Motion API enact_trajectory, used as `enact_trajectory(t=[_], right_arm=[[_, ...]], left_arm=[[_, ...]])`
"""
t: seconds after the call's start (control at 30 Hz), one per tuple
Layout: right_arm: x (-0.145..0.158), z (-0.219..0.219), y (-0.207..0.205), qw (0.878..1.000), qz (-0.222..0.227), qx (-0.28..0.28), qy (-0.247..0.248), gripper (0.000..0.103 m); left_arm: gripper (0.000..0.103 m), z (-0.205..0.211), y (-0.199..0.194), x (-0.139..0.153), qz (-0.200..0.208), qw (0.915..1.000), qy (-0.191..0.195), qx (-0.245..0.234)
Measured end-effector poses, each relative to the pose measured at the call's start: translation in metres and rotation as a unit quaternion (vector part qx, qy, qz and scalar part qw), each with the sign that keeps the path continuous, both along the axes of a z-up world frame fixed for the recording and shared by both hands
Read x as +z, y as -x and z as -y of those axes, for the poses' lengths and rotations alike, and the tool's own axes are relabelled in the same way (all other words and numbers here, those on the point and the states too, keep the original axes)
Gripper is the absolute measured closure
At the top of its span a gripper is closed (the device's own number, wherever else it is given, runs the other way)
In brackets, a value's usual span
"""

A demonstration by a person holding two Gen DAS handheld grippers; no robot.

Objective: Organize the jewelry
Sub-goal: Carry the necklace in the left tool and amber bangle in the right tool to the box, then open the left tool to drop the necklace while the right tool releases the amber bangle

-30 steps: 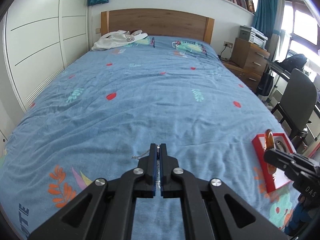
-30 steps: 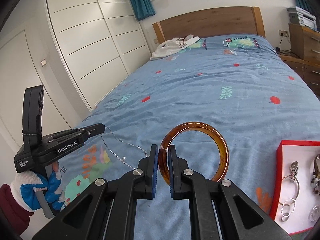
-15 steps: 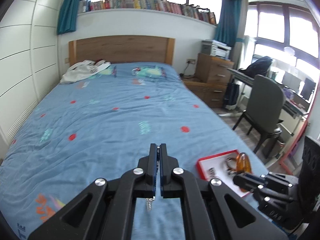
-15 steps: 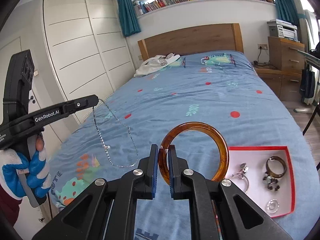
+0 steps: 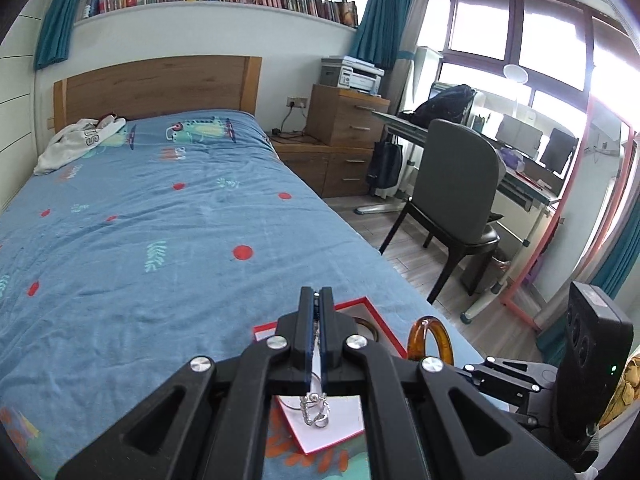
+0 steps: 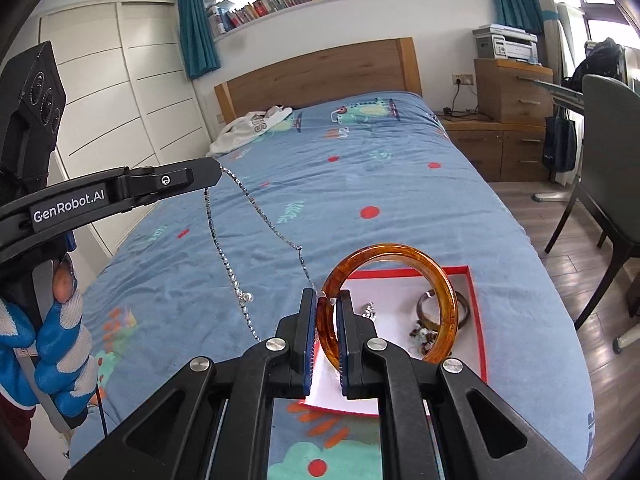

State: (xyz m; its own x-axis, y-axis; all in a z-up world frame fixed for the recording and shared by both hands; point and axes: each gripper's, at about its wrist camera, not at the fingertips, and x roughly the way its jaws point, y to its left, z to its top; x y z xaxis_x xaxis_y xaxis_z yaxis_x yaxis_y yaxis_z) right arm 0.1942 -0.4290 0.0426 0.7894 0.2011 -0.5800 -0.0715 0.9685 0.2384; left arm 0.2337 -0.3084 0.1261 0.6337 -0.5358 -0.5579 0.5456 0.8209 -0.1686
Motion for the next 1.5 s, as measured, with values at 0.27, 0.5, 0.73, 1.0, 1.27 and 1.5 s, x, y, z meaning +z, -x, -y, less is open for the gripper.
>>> enact_trajectory(t=[0.27,0.5,0.73,1.0,1.27,1.5], right_arm=[[-0.06,0.034,-0.029,0.999,-0.049,-0.002,-0.013,0.093],[-0.107,0.044,-0.045,0.995,-0.094,0.008,-0.016,0.093],[-0.14,0.048,-0.056,0.991,-0.136,0.012,-0.006,0.093],[-0.159,0.053,-0.062,0.987,-0.16,0.008,0.007,0.092],[-0.163,0.053,-0.063,0.986,-0.165,0.004,0.018,0.092],[-0.158,0.051,-0.061,0.986,-0.164,-0.005,0.022,0.072]], left_arm=[[0.101,0.052,-0.019,-0.086,-0.064,0.9966,-0.043,-0.027],[0.101,0.061,-0.019,-0.153,-0.117,0.9899,-0.073,-0.033],[0.101,0.055,-0.018,-0.195,-0.149,0.9849,-0.086,-0.022],[0.101,0.053,-0.02,-0.215,-0.164,0.9817,-0.095,-0.017],[0.099,0.052,-0.017,-0.231,-0.172,0.9789,-0.109,-0.012],[0.087,0.053,-0.011,-0.225,-0.166,0.9802,-0.107,-0.013]])
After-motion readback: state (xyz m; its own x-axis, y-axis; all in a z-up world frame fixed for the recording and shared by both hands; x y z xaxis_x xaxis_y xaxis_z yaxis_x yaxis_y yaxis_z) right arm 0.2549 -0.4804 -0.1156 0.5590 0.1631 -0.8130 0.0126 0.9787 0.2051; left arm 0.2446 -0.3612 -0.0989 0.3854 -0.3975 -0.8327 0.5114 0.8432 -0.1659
